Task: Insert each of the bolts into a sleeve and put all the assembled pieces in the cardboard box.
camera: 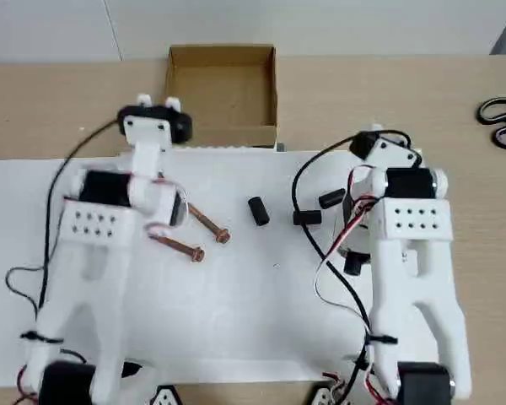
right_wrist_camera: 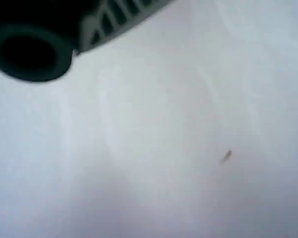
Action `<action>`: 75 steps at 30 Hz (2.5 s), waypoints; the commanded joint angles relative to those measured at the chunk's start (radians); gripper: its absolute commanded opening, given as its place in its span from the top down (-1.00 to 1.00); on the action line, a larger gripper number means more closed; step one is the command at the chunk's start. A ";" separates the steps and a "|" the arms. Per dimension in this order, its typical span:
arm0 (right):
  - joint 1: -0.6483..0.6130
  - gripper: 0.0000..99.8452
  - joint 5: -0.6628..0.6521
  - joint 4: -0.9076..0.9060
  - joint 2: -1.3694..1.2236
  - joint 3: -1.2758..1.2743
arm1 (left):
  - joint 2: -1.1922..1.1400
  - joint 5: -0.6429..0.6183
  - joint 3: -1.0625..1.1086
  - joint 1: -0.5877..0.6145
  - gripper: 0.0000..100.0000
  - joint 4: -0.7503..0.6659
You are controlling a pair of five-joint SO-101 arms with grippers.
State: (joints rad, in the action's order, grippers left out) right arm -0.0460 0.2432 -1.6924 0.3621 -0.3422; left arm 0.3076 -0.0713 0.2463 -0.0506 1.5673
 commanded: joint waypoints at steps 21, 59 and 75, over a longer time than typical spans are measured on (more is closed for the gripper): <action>0.012 0.99 -0.109 0.042 0.323 -0.209 | -0.009 1.088 0.051 0.092 0.80 0.061; 0.107 0.99 -0.158 0.031 0.332 -0.209 | -0.190 1.590 0.242 -0.057 0.66 -0.273; 0.119 0.99 -0.161 0.031 0.334 -0.209 | -0.256 1.585 0.237 -0.110 0.66 -0.382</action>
State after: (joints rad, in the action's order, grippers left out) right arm 0.0660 0.0928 -1.6663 0.6720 -0.5554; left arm 0.0499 1.3357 0.5117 -0.1519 1.2344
